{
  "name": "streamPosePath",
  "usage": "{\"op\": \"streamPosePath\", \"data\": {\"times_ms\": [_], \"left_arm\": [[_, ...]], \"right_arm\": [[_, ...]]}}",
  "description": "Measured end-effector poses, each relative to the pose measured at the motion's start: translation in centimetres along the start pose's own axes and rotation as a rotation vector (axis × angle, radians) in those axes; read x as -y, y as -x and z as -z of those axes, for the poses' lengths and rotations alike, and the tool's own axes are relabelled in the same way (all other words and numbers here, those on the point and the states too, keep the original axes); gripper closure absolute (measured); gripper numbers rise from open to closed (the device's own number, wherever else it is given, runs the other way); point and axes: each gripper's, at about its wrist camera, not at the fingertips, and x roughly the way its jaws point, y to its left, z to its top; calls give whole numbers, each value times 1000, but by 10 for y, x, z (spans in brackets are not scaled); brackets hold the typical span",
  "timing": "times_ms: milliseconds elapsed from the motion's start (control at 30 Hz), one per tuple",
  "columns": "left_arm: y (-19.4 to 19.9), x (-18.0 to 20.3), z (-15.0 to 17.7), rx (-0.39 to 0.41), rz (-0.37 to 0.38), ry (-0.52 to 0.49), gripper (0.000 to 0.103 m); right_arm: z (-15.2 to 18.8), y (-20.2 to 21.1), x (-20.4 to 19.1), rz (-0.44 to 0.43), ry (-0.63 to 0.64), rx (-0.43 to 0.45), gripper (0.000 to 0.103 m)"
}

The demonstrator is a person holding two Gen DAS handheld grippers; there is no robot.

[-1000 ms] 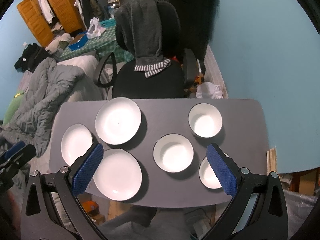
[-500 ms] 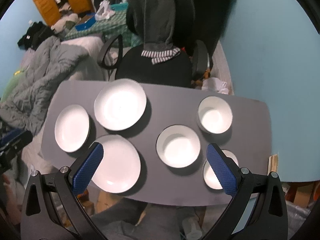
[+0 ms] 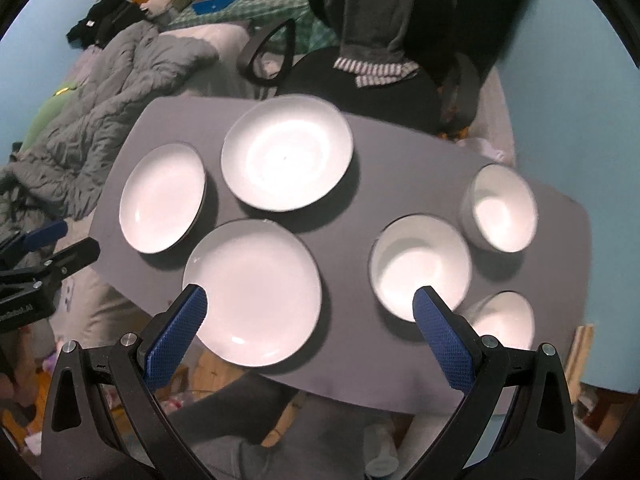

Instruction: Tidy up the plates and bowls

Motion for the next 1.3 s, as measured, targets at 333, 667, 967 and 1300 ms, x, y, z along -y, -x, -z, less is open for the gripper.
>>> {"op": "streamPosePath", "data": {"times_ms": [333,667,967,1300], "left_arm": [[-42,-6,24,-37,16,-15,15],[-88,-10,40,-132,18,0,15],[-112,-10,43,-176,44,-5,15],[-128,-7,37,-194,69,-8,18]], "right_arm": [[11,-64,4,-107,10,-92,1],[21,-109,15,-116,-64,-166,1],[27,-127,18,-98,-75,-177,12],[29,-127,27,-94,-103,-184,52]]}}
